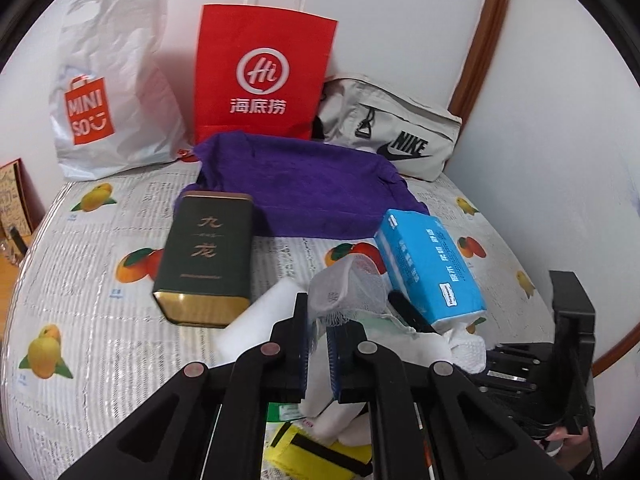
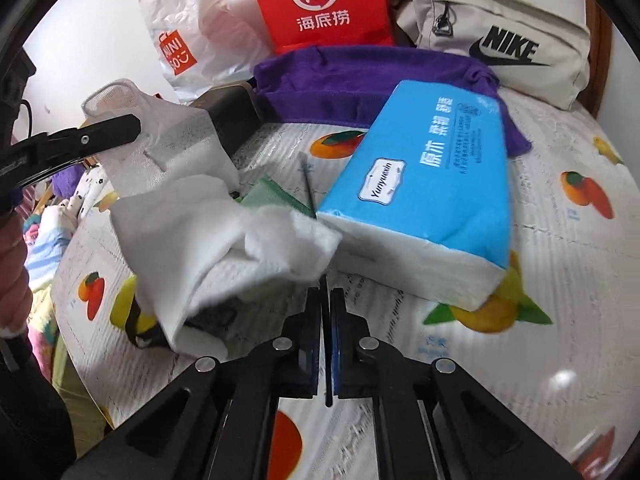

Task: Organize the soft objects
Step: 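Close the left tool on the clear mesh pouch while the right tool grips the black strap, then lift the pouch with the left tool while the right tool carries the strap toward the purple towel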

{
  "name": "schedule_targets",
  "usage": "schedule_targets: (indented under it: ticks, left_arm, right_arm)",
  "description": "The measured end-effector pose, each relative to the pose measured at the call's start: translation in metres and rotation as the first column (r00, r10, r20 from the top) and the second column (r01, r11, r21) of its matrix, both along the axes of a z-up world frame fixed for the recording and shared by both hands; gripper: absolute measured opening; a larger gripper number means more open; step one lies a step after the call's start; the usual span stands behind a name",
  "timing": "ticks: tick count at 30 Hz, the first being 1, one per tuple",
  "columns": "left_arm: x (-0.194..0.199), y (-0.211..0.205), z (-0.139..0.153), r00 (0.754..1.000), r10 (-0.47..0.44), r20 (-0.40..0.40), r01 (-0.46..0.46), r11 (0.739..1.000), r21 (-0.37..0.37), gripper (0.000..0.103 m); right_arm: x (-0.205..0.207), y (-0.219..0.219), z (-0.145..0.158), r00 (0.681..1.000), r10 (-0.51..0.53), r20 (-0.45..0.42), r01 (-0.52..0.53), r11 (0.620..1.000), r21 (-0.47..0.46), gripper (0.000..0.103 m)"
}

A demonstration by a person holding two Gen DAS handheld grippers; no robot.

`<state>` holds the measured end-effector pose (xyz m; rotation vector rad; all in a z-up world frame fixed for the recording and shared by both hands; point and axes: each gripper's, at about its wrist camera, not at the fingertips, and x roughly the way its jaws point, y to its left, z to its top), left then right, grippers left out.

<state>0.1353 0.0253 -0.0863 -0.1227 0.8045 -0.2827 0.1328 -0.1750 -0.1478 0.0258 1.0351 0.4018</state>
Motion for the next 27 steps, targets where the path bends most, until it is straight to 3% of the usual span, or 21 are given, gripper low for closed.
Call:
schedule_targets:
  ticks: [12, 24, 27]
  left_arm:
    - [-0.032, 0.04, 0.012, 0.995, 0.1, 0.029, -0.1, 0.995, -0.008, 0.008]
    - [-0.071, 0.068, -0.003, 0.981, 0.193, 0.018, -0.193, 0.981, -0.013, 0.008]
    - [-0.074, 0.07, -0.015, 0.979, 0.201, -0.015, -0.201, 0.98, 0.014, 0.008]
  right_arm:
    - [-0.045, -0.03, 0.017, 0.999, -0.049, 0.003, 0.049, 0.996, -0.076, 0.004]
    - [-0.077, -0.05, 0.021, 0.995, -0.1, 0.027, 0.102, 0.991, -0.086, 0.003]
    - [-0.08, -0.051, 0.022, 0.993, -0.111, 0.03, 0.113, 0.99, -0.088, 0.003]
